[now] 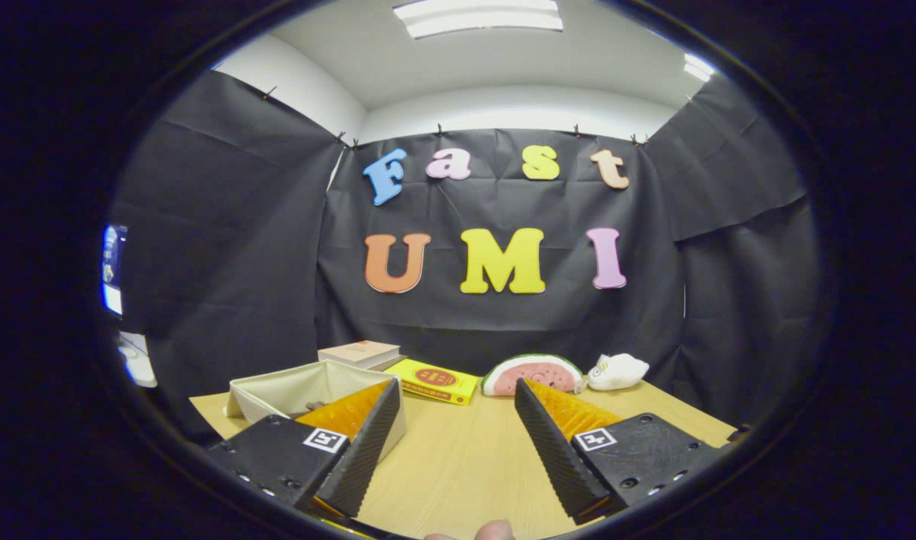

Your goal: Open the storage box then place both shoes into the box .Put the left shoe in first, then the right shoe, with the right side of both shoes facing outward in a uniform manner.

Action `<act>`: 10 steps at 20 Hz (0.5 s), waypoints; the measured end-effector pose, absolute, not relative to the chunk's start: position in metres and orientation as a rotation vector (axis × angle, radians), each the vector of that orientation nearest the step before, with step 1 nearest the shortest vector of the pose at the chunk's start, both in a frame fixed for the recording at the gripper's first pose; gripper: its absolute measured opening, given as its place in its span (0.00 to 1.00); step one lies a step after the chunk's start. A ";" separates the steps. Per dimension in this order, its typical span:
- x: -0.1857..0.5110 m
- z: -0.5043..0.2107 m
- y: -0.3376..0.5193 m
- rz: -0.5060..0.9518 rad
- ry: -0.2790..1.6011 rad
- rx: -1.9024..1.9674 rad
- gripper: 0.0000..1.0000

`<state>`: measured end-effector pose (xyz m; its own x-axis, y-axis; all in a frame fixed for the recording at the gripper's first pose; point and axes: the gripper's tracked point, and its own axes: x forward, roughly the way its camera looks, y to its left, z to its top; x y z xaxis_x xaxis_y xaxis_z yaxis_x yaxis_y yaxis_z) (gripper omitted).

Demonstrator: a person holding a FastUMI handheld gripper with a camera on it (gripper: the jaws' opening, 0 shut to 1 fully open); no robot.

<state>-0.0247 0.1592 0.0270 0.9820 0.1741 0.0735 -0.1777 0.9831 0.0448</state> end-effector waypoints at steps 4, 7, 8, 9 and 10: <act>-0.015 0.010 0.152 0.140 -0.021 0.070 0.93; -0.016 0.014 0.157 0.138 -0.023 0.060 0.95; -0.017 0.016 0.158 0.136 -0.024 0.064 0.94; -0.016 0.019 0.159 0.133 -0.033 0.065 0.94; -0.015 0.023 0.157 0.120 -0.048 0.055 0.94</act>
